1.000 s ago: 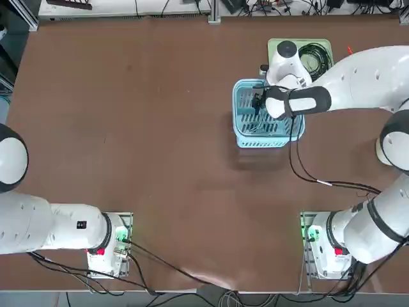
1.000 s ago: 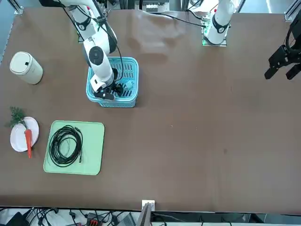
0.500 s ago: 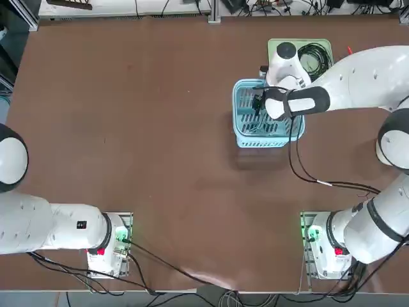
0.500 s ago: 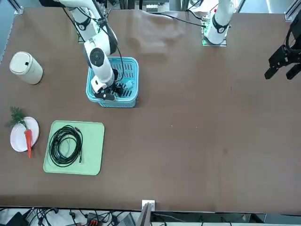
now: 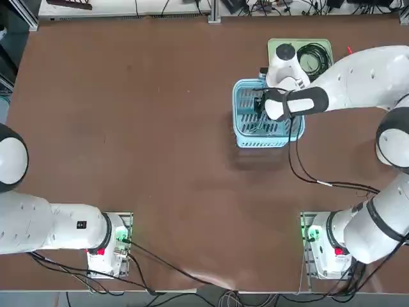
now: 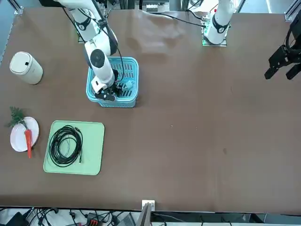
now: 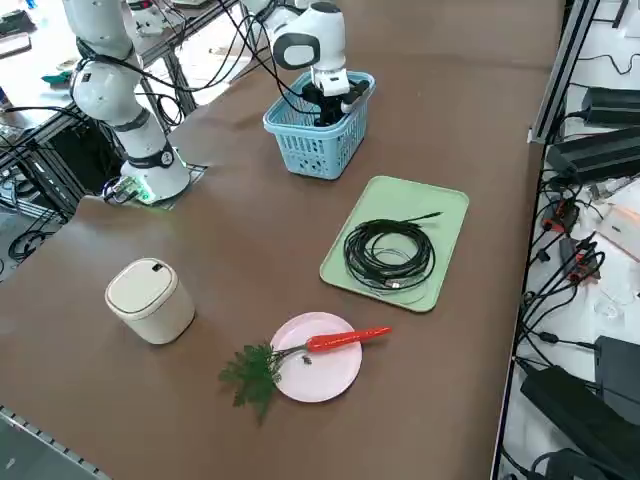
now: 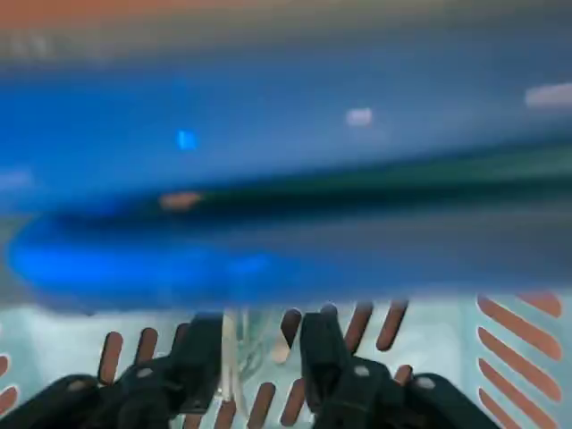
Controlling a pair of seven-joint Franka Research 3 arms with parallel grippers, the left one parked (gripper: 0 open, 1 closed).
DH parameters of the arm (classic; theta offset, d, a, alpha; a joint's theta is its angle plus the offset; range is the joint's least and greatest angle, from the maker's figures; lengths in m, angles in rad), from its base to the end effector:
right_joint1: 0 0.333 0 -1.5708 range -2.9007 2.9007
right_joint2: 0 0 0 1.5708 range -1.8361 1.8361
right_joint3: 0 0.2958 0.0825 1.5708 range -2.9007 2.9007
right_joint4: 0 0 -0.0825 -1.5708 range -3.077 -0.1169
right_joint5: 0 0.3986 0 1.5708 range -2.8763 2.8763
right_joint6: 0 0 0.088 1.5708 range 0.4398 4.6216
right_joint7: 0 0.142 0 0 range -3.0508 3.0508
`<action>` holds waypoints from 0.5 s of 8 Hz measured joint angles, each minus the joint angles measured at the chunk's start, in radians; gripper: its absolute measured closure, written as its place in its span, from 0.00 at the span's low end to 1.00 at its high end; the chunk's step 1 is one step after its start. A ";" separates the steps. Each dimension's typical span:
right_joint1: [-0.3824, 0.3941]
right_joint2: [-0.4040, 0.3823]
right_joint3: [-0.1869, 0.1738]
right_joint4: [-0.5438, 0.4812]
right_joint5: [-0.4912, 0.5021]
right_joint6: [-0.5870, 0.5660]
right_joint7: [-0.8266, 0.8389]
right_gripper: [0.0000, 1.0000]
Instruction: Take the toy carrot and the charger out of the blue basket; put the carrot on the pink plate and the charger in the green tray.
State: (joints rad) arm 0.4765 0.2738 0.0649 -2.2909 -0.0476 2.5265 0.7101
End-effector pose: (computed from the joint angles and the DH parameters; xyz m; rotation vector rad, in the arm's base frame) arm 0.4523 0.2735 0.1614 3.1054 -0.2043 -0.0387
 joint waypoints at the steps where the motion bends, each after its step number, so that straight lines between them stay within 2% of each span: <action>1: 0.000 0.001 0.000 0.000 0.000 0.000 0.000 0.63; 4: 0.001 0.000 0.000 0.009 0.000 0.001 -0.002 0.88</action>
State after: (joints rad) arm 0.4777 0.2737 0.0649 -2.2816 -0.0480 2.5271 0.7080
